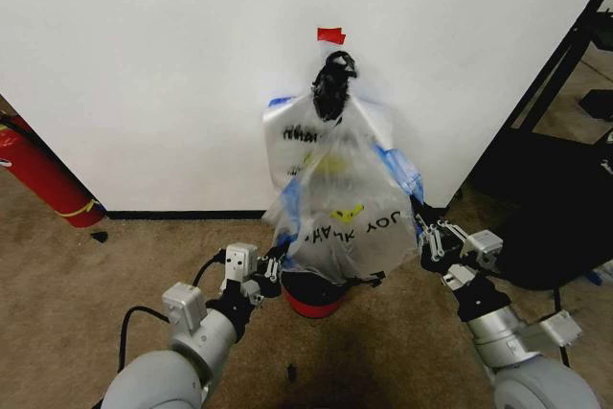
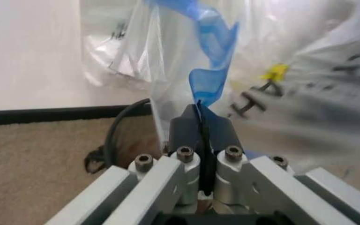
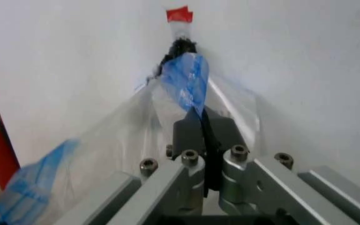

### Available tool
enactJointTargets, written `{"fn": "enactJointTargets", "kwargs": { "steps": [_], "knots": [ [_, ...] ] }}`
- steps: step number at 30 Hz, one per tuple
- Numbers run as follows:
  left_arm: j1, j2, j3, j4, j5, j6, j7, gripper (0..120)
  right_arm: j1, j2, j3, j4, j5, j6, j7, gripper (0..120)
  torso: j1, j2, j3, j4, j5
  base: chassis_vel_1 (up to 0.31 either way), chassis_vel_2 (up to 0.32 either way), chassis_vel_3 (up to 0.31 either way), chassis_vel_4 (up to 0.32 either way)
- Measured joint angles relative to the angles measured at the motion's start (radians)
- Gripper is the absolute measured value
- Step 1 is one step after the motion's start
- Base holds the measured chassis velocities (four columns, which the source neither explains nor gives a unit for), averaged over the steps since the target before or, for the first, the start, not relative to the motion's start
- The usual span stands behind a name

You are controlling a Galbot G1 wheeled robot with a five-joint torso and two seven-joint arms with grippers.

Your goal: Pick up the garbage bag from the wall and place it over the trash bin.

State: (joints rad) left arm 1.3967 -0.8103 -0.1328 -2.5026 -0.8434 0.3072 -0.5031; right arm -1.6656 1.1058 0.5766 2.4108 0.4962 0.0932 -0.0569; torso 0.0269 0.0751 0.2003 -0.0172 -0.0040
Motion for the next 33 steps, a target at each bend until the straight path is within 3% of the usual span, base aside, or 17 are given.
{"fn": "enactJointTargets", "kwargs": {
  "steps": [6, 13, 22, 33],
  "knots": [
    [0.056, 0.002, -0.056, 0.000, 0.033, -0.015, 0.013, 0, -0.021, 0.000, 0.020, 0.041, 0.017, -0.002, 0.004, 0, 0.000, 0.000, 0.000, 0.0000, 0.0001, 0.000, 0.000, 0.000, 0.000],
    [0.046, 0.006, -0.123, 0.001, 0.037, -0.031, 0.028, 0, 0.047, 0.011, -0.011, 0.042, 0.038, 0.000, 0.012, 0, 0.000, 0.000, 0.000, -0.0001, 0.0000, 0.000, 0.000, 0.000, 0.000],
    [0.041, 0.018, -0.180, 0.002, 0.028, -0.039, 0.031, 0, 0.185, 0.065, -0.157, -0.071, 0.035, 0.016, 0.019, 0, 0.000, 0.000, 0.000, 0.0000, 0.0000, 0.000, 0.000, 0.000, 0.000],
    [0.053, -0.010, -0.156, 0.003, 0.076, -0.074, 0.041, 0, 0.272, 0.144, -0.283, -0.262, 0.013, 0.053, 0.018, 0, 0.000, 0.000, 0.000, 0.0000, 0.0000, 0.000, 0.000, 0.000, 0.000]
  ]
}}
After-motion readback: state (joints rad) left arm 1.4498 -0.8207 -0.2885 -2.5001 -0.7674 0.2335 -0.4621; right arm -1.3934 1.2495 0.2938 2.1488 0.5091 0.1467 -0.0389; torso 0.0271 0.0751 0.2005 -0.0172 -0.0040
